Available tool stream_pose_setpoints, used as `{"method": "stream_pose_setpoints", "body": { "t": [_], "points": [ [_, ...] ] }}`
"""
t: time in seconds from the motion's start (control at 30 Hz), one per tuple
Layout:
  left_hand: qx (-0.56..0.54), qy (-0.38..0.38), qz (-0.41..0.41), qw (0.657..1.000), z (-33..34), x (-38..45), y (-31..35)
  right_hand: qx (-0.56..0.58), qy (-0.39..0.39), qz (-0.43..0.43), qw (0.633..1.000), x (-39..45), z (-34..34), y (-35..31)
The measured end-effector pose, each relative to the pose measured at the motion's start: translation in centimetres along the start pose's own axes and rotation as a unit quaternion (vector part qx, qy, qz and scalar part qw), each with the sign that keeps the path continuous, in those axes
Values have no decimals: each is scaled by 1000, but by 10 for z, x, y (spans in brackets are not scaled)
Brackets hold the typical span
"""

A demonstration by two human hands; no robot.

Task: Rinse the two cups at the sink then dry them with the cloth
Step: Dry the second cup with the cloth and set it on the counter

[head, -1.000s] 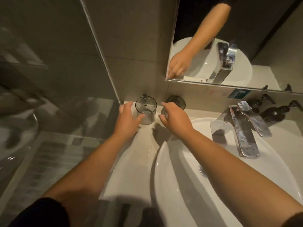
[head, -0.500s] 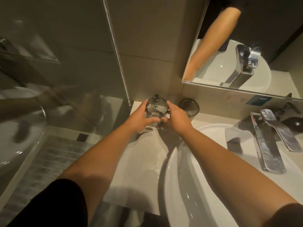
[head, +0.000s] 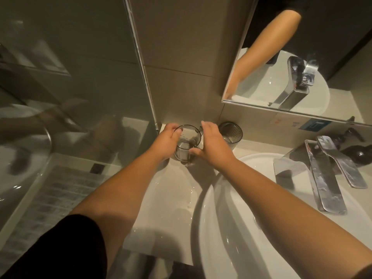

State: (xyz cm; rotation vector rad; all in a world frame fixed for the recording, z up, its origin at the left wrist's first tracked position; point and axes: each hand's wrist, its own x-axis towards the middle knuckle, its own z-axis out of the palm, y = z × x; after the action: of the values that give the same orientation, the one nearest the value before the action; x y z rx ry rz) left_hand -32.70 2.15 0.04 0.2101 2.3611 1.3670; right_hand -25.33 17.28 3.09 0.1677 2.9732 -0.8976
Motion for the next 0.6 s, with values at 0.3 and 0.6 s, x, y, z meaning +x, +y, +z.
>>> {"method": "stream_pose_setpoints", "body": {
  "t": [0.3,0.6],
  "points": [
    [15,-3,26,1000,-8,6,0,-118,-71,-17,990,15,-4,-12],
    [-199,66,-63,976,22,-21,-3,-132,3,76,988,13,4,-17]
  ]
}}
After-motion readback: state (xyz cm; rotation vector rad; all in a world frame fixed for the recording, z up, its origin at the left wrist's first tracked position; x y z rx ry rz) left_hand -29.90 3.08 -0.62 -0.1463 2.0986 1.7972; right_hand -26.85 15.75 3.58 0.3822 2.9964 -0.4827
